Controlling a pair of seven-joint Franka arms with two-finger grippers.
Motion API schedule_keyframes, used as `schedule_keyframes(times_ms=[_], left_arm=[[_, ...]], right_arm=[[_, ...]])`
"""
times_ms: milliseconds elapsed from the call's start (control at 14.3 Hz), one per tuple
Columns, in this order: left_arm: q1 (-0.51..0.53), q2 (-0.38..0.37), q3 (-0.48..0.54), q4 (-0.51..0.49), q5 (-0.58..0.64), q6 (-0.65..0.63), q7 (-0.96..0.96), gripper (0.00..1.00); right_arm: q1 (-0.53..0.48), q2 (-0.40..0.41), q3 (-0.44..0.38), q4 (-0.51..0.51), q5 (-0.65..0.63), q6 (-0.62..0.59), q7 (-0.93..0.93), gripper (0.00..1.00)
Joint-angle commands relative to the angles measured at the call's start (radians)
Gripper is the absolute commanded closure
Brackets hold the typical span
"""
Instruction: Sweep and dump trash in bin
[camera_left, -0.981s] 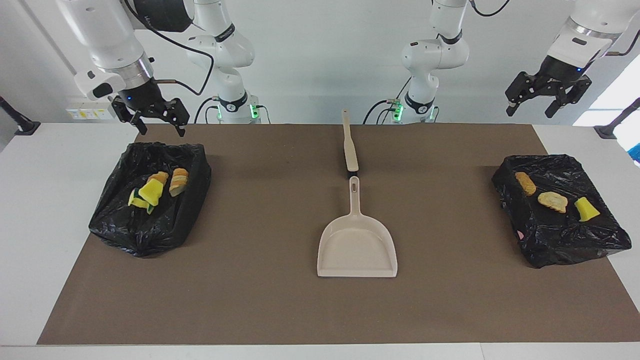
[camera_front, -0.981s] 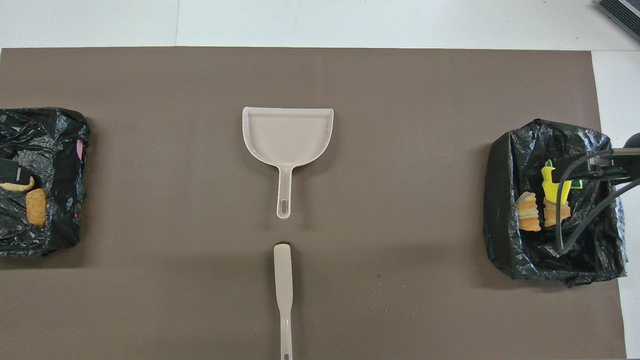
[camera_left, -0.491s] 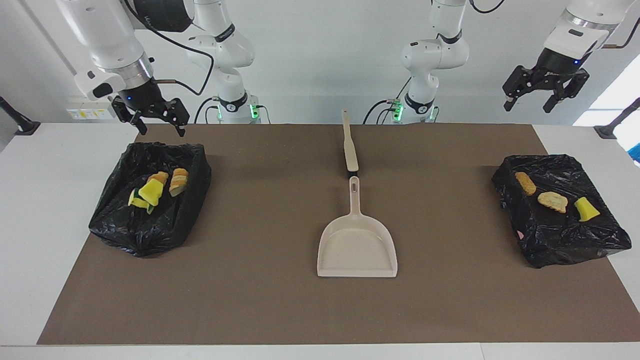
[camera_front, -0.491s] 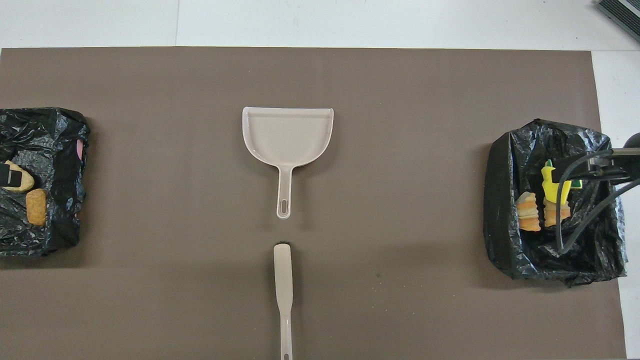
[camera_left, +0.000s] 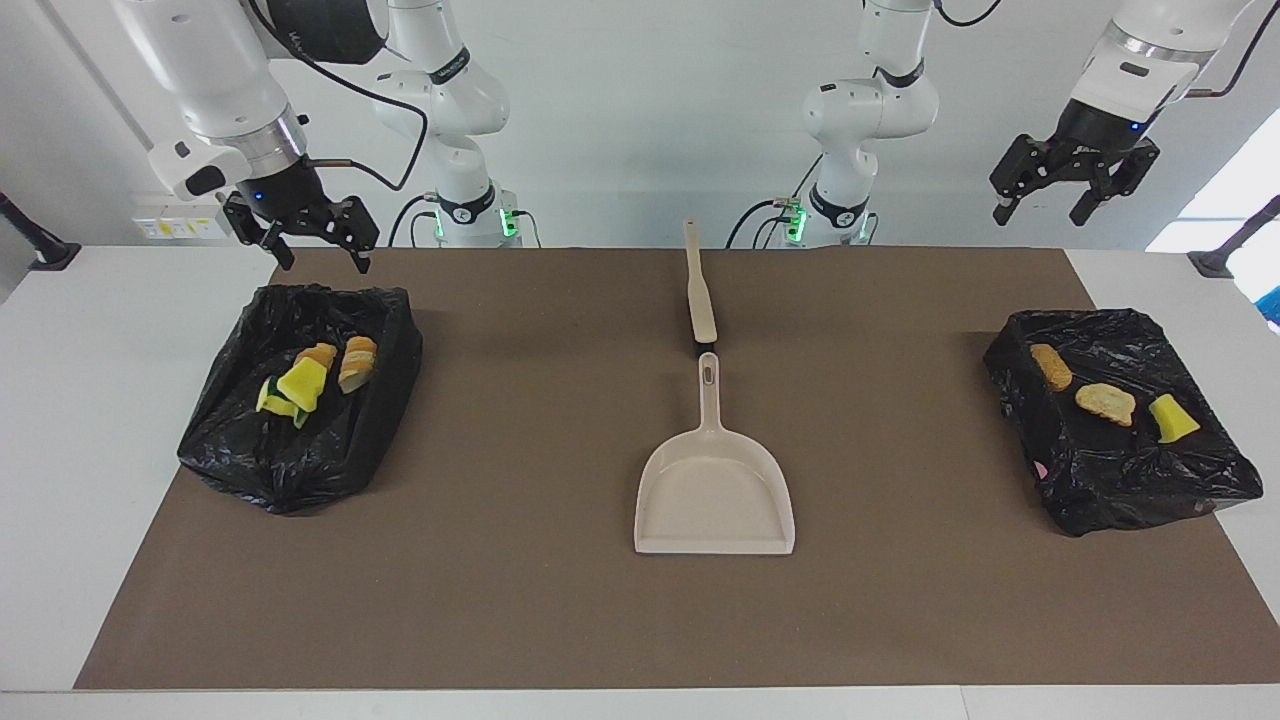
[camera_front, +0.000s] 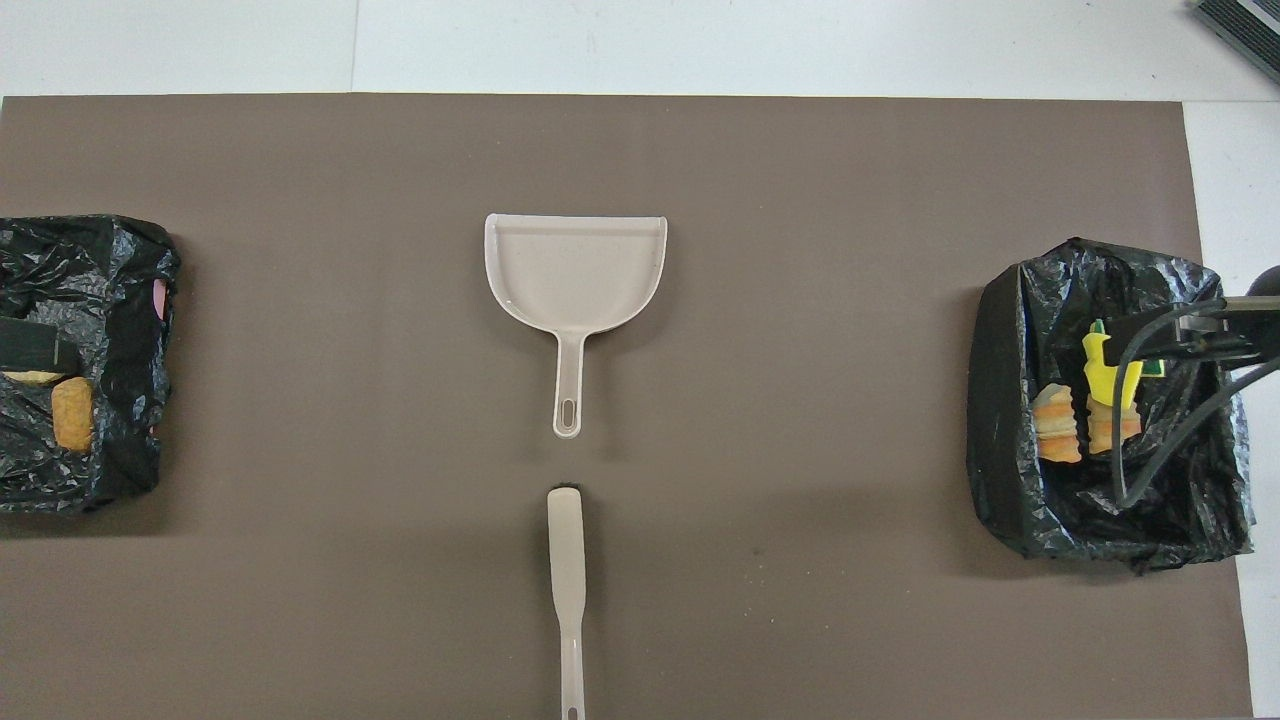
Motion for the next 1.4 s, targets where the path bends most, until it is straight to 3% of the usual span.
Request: schedule_keyframes(times_ms=[0, 1332], left_arm=[[-0.014, -0.032, 0.009, -0.049, 0.009, 0.031, -0.011, 0.0], [-0.002, -0.029, 0.018, -0.043, 0.011, 0.03, -0.02, 0.0]], right_arm=[[-0.002, -0.015, 0.002, -0.018, 0.005, 0.008, 0.01, 0.0], [-0.002, -0.015, 0.002, -0.018, 0.005, 0.008, 0.01, 0.0]])
